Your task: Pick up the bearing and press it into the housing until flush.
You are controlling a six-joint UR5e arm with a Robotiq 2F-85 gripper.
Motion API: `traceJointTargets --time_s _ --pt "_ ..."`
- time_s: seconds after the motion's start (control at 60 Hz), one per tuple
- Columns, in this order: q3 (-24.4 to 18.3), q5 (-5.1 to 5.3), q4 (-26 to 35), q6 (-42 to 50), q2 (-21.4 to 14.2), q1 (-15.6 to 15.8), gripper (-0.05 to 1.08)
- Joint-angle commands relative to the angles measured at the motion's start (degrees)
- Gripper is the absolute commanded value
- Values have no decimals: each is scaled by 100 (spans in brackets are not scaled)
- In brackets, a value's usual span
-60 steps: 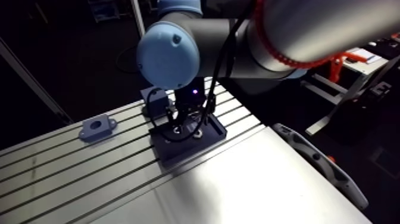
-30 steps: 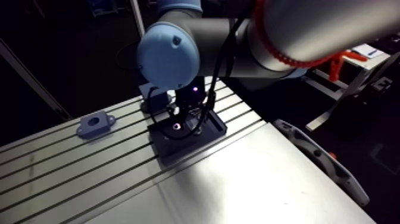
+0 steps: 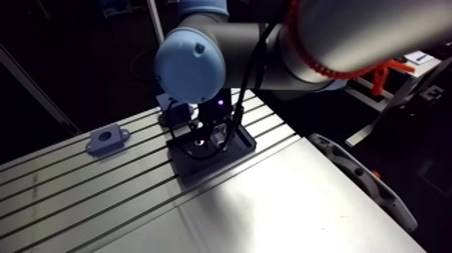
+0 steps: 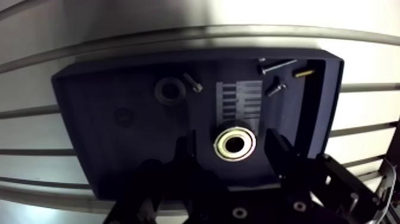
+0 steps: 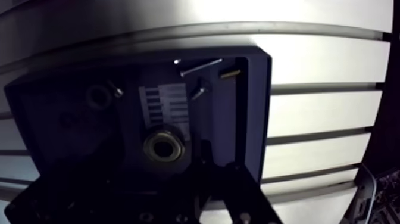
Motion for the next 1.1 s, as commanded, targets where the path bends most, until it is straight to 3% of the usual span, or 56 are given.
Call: traceJointTargets --time_s 0.017,0.25,1.1 --pt "17 -18 6 0 -10 -3 32" --pt "-1 -79 -2 0 16 5 40" --pt "-27 -72 15 0 34 -3 49"
